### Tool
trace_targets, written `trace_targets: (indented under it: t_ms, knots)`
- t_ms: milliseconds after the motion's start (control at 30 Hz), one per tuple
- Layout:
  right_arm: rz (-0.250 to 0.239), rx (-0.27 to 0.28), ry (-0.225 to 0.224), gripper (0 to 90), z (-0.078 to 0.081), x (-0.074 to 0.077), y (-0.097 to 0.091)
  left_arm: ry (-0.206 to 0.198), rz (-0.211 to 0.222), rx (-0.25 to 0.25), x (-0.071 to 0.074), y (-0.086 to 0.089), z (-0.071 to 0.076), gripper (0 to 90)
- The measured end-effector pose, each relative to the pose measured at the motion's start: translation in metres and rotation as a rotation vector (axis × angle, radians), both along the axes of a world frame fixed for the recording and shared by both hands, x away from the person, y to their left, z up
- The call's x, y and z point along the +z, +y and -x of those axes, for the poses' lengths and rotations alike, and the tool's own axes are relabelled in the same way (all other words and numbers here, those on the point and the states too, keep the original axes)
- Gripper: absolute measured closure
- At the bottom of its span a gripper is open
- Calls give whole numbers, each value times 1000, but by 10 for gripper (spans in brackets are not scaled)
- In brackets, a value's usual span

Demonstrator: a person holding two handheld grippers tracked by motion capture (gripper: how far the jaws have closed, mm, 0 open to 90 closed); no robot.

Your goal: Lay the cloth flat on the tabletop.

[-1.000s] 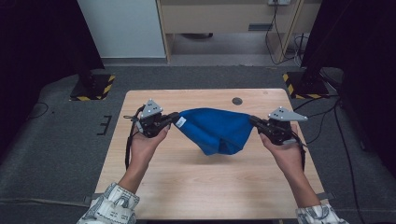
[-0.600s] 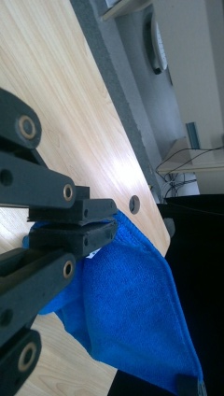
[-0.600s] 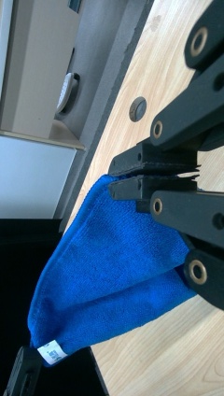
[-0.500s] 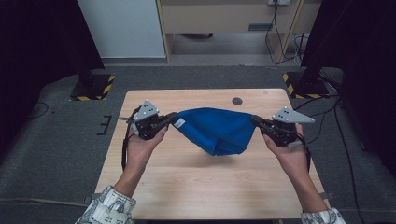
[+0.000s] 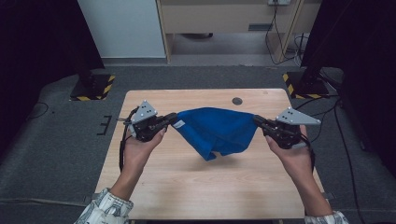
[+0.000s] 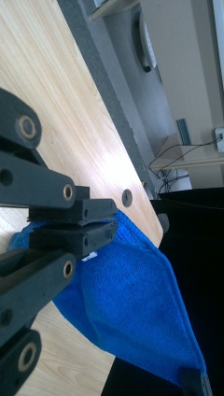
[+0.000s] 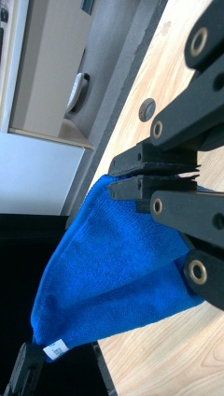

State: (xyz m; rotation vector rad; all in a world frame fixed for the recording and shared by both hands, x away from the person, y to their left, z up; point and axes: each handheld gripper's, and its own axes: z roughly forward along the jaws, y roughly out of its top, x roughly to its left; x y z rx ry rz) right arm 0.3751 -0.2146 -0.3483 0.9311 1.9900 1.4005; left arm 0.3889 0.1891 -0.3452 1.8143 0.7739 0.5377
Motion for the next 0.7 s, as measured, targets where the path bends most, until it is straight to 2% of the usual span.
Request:
trace_targets:
  t_ms: [300, 500, 700]
  knots:
    - [-3, 17, -19, 874, 14, 10, -2, -20, 10, -11, 8, 4, 11, 870]
    - [1, 20, -31, 875, 18, 14, -2, -19, 11, -8, 11, 8, 11, 871]
    - [-23, 31, -33, 875, 21, 18, -4, -33, 6, -22, 17, 7, 17, 870]
